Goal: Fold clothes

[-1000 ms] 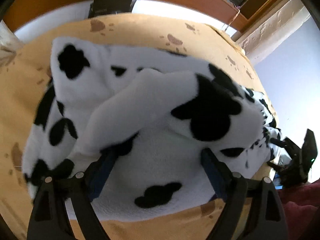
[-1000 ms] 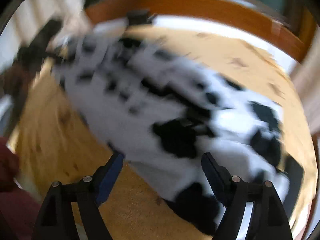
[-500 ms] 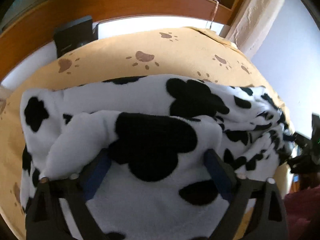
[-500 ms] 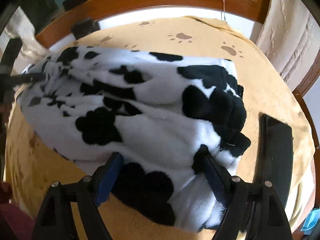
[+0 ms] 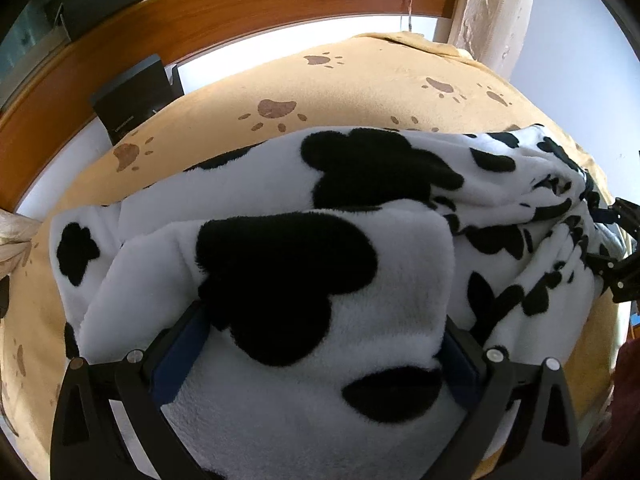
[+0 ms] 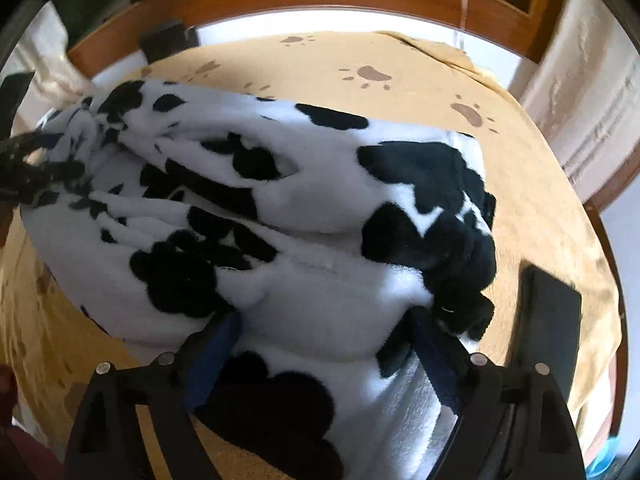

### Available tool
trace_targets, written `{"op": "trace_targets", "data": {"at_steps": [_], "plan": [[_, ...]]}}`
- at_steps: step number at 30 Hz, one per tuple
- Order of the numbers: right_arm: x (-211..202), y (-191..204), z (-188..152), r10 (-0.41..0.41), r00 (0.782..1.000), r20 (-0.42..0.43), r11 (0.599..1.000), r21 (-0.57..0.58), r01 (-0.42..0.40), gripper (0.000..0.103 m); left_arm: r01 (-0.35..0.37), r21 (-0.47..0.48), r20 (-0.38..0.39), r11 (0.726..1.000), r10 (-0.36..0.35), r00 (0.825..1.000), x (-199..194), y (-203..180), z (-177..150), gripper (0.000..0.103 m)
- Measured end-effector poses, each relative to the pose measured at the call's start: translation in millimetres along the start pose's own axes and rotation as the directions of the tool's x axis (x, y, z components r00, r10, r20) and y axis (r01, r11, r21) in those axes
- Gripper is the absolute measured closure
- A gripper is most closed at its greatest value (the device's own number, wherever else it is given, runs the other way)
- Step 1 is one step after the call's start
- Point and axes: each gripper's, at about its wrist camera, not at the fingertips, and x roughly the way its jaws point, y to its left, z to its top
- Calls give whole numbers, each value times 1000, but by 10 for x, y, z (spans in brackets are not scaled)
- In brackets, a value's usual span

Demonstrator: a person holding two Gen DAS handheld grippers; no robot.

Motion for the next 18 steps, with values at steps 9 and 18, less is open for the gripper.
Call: {"op": "trace_targets", "data": {"at_steps": [9, 18], "plan": [[-140, -401, 95, 335, 940, -55, 942, -8, -336, 12, -294, 54, 74, 954, 290, 954, -511, -504, 110, 0], [-564, -1333, 632, 512, 856, 74, 853, -166, -495, 11, -398, 215, 68, 892, 393, 917, -697, -2023, -70, 0]]}}
